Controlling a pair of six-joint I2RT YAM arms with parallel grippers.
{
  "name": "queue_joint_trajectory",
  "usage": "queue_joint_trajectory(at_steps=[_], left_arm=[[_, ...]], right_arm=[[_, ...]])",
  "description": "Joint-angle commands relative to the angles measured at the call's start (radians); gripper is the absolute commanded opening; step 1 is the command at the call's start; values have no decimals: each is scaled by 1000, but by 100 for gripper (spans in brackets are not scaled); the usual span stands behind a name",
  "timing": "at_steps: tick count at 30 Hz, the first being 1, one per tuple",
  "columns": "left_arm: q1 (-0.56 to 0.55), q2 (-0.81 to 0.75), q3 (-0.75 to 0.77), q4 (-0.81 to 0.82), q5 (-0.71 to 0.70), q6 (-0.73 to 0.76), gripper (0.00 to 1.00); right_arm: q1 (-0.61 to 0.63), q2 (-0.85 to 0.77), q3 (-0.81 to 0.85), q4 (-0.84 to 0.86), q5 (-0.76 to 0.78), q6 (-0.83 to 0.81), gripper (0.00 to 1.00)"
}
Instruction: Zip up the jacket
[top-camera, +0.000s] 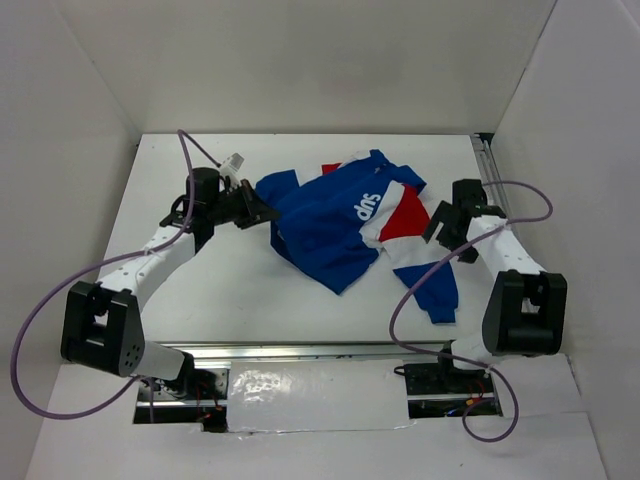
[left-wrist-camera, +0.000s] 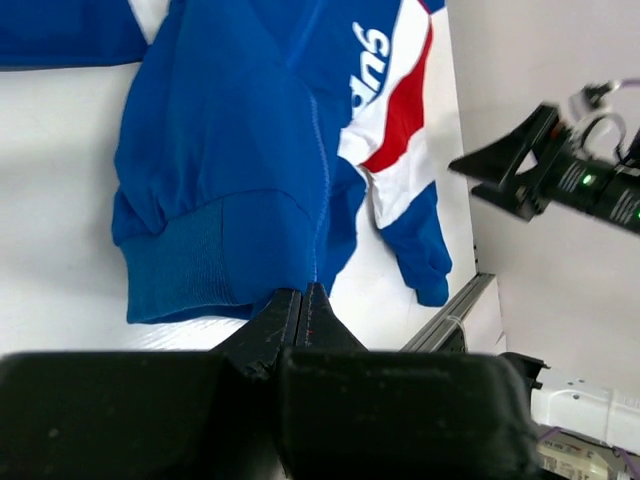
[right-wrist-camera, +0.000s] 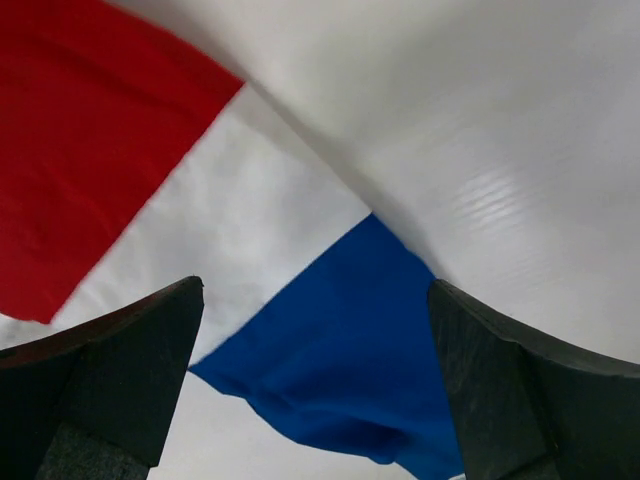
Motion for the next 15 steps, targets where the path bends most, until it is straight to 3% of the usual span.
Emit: queue_joint_trajectory(at_steps=[1, 4, 5, 6, 7, 8, 15], left_arm=[[33, 20, 25, 14, 48, 30, 0], [60, 37, 33, 11, 96, 41, 0], [69, 45, 33, 3, 105, 49, 6], [71, 45, 33, 0, 117, 58, 18], [73, 45, 37, 0, 120, 69, 66], [70, 48, 39, -52, 119, 98, 99], [137, 112, 132, -167, 54, 170, 99]], right_arm=[[1, -19, -95, 105, -135, -7, 100], [30, 32, -117, 133, -77, -35, 100], [38, 75, -106, 113, -58, -36, 100], [42, 93, -83, 102, -49, -35, 100], [47, 113, -75, 101, -37, -30, 100], [52, 133, -68, 105, -33, -27, 100], [52, 162, -43, 117, -18, -23, 100]])
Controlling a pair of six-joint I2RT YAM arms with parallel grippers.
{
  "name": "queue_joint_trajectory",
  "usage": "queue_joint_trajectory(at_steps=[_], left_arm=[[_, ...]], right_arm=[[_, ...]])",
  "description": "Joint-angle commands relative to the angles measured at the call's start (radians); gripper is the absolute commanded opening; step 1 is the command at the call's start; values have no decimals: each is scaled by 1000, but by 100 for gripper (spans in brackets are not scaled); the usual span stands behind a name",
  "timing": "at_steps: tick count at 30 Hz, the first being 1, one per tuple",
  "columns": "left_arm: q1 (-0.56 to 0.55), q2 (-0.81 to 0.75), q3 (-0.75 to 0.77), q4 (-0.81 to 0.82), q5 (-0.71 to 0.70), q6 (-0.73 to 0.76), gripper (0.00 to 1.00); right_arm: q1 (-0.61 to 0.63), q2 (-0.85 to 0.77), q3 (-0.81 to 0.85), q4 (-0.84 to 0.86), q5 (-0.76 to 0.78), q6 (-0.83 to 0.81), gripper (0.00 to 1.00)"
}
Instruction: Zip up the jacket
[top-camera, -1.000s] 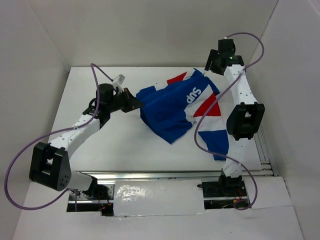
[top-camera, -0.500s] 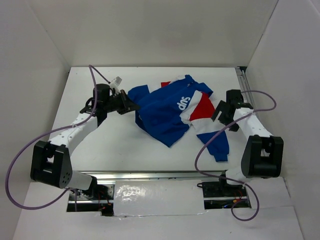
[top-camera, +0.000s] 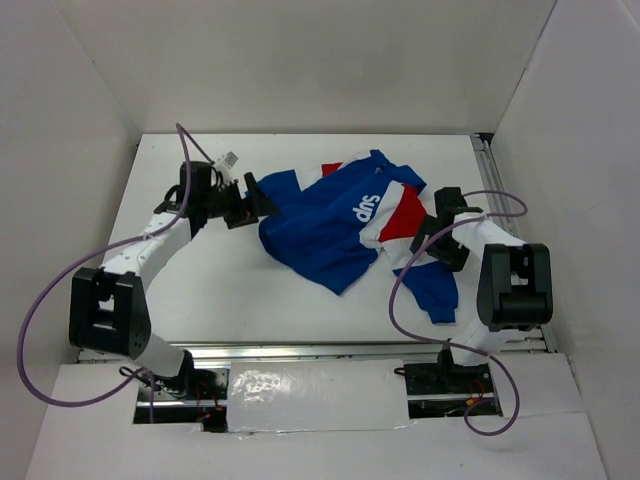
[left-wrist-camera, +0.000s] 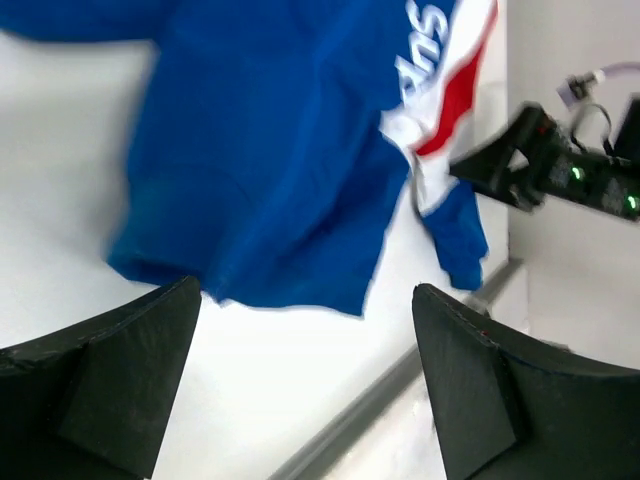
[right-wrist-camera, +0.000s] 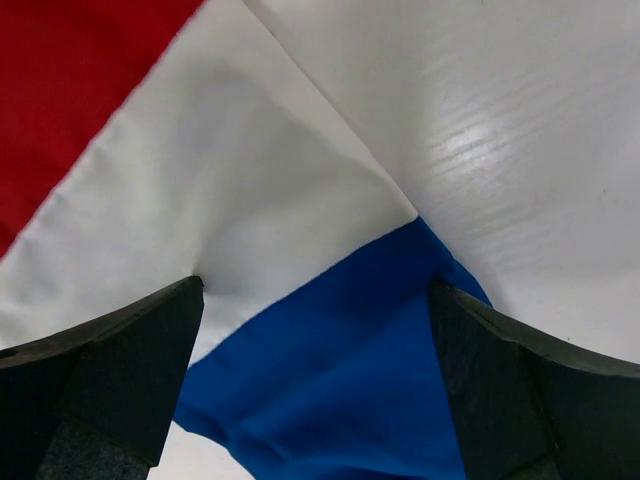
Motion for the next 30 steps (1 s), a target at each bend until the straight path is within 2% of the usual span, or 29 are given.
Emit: queue_joint_trajectory(at_steps=[1, 4, 5, 7, 9, 12, 14, 17, 18, 23, 25, 28, 29, 30], left_arm=[[63, 80, 169, -65, -16, 76, 99], [78, 238, 355, -197, -116, 107, 99], [84, 324, 403, -240, -203, 110, 99], [102, 418, 510, -319, -226, 118, 99], [115, 453, 544, -310, -204, 124, 99], [115, 522, 601, -305, -213, 122, 99], [100, 596, 680, -340, -216, 131, 99], [72, 688, 777, -398, -284, 122, 99], [61, 726, 796, -412, -300, 121, 99], [58, 802, 883, -452, -331, 99, 99], [55, 838, 911, -464, -355, 98, 95], [47, 917, 1021, -503, -360, 91, 80], [46, 937, 1044, -521, -361, 91, 65], [46, 973, 1063, -529, -355, 88, 58]], right_arm=[[4, 20, 55, 55, 6, -10, 100], [4, 64, 64, 62, -4, -7, 99], [2, 69, 64, 68, -1, -6, 99], [-7, 61, 59, 79, -13, -17, 97], [-18, 54, 59, 84, -50, -29, 91], [-27, 47, 58, 97, -98, -44, 75], [-29, 43, 58, 108, -104, -49, 72], [-29, 32, 56, 111, -99, -50, 61], [-32, 25, 56, 110, -96, -50, 53], [-32, -25, 38, 122, -98, -60, 42], [-33, -48, 35, 124, -106, -63, 39], [-36, -77, 30, 133, -118, -66, 38], [-38, -81, 29, 133, -121, -67, 36], [-38, -86, 29, 134, -124, -67, 34]])
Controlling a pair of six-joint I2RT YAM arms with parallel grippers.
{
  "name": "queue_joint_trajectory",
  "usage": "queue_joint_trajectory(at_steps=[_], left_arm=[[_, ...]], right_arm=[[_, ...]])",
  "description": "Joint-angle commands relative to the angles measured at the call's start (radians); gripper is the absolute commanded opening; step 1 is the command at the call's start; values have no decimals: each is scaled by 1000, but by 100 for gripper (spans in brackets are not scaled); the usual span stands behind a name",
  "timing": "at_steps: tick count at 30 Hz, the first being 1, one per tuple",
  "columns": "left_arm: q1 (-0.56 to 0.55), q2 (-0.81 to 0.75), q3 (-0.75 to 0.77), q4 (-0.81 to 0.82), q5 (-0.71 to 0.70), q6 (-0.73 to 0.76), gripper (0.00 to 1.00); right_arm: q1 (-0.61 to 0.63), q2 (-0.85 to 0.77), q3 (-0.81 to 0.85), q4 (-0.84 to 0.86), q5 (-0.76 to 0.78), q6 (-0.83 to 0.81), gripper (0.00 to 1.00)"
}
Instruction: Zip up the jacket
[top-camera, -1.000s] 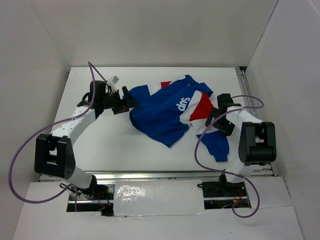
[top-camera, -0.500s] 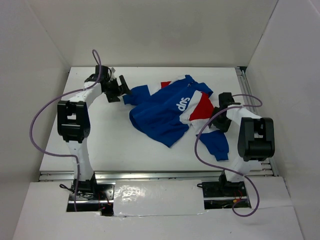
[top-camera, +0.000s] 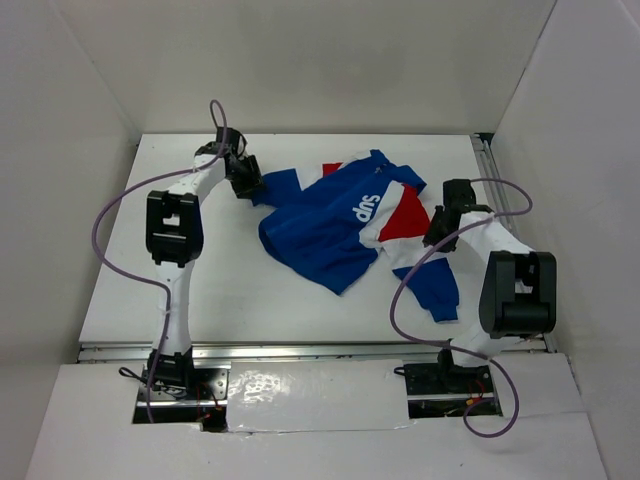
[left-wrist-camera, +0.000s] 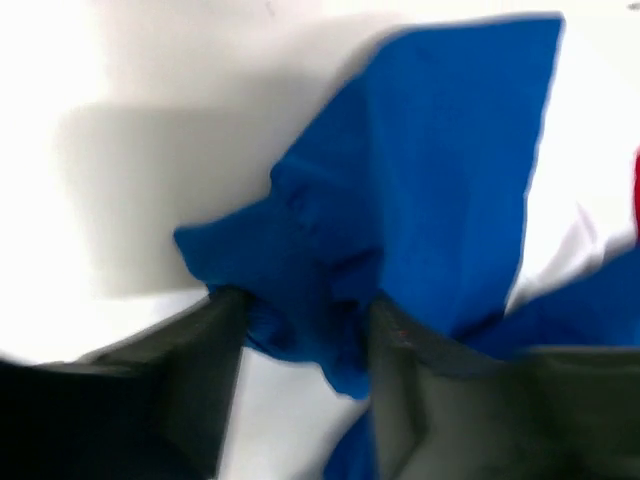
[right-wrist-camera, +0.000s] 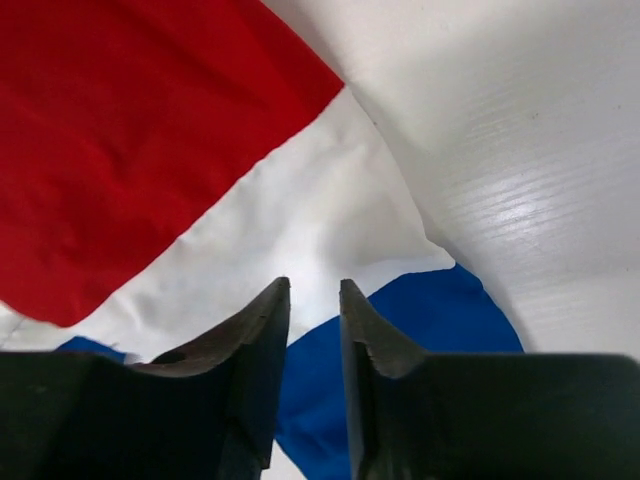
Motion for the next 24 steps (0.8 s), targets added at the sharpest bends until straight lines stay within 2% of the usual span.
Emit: queue_joint_trajectory(at_steps=[1, 2, 4, 5, 9, 15, 16, 17, 18, 19, 20, 21, 22, 23, 24], left_arm=[[-2, 81, 106, -57, -4, -2, 48], [-2, 112, 125, -67, -1, -3, 25], [-2, 133, 163, -76, 3, -2, 4], [0, 143, 170, -76, 6, -2, 0], [21, 98, 139, -6, -34, -23, 0], [101, 33, 352, 10, -74, 4, 0], [128, 6, 345, 51, -88, 17, 0], [153, -89, 305, 102, -129, 30, 0], [153, -90, 277, 129, -129, 31, 0], [168, -147, 254, 159, -137, 41, 0], [177, -164, 233, 186, -111, 52, 0], [187, -172, 232, 205, -78, 66, 0], [203, -160, 258, 190, -45, 73, 24], [207, -147, 315, 173, -2, 81, 52], [208, -117, 340, 141, -1, 93, 99]], right_arm=[[-8, -49, -8, 43, -17, -18, 33], [-10, -46, -8, 41, -21, -18, 26], [-13, -42, -11, 41, -21, -24, 24], [-13, -44, -11, 40, -15, -25, 25], [-10, -59, -20, 41, 0, -42, 30], [15, -116, -32, 60, 11, -51, 30], [18, -122, -37, 64, 17, -50, 30], [23, -134, -44, 75, 17, -50, 30], [23, -135, -44, 75, 17, -48, 30], [24, -141, -49, 78, 20, -45, 34], [29, -145, -52, 84, 18, -42, 42], [30, -147, -52, 87, 17, -42, 62], [35, -159, -52, 90, 20, -35, 87], [44, -167, -57, 101, 23, -27, 96], [44, -191, -58, 112, 29, -25, 100]])
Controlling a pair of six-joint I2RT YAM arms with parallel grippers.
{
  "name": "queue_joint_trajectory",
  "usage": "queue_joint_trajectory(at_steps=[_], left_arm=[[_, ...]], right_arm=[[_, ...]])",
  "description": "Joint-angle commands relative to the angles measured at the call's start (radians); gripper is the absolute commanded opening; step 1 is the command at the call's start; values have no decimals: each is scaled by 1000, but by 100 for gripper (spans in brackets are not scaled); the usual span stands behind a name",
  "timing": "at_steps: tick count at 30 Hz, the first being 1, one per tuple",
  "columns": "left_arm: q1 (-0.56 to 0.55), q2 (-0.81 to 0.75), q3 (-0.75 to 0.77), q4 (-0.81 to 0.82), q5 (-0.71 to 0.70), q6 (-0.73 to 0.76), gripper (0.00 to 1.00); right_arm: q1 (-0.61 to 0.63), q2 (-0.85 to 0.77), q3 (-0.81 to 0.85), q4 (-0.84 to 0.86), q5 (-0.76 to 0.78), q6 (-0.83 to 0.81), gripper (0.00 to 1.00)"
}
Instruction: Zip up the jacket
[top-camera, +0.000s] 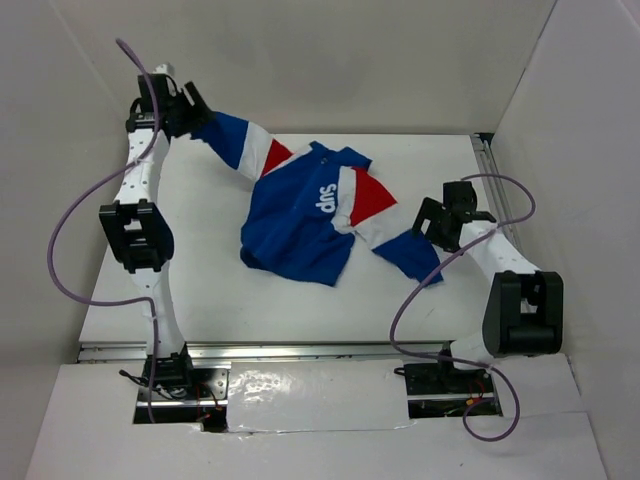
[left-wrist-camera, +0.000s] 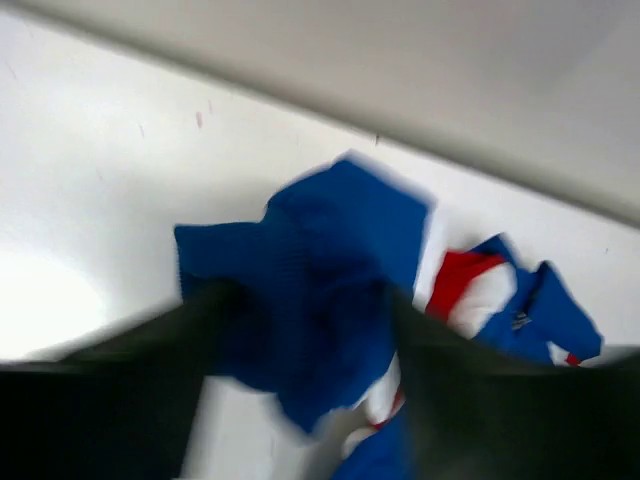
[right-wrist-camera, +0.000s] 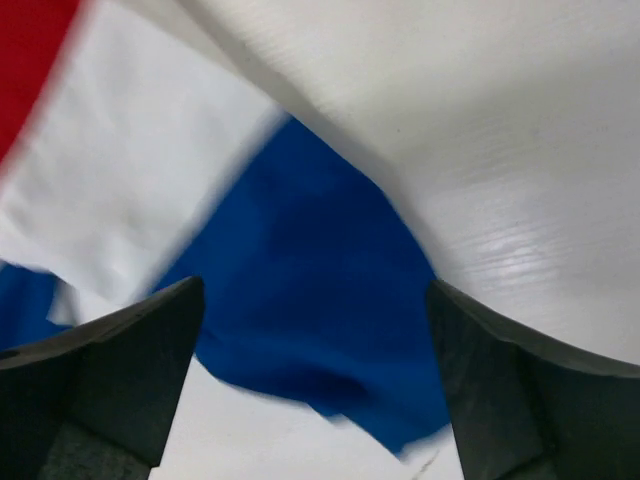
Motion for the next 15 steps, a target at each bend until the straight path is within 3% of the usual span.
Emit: queue_joint_trajectory(at_steps=[1, 9, 15], left_arm=[[6, 12, 107, 26, 56, 53, 99], [-28, -90, -35, 14, 99, 78, 99], [-115, -229, -145, -23, 44, 92, 99]], right_arm=[[44, -89, -15, 62, 27, 11, 100], [87, -322, -57, 133, -33, 89, 100], [108, -459, -81, 137, 33, 121, 100]])
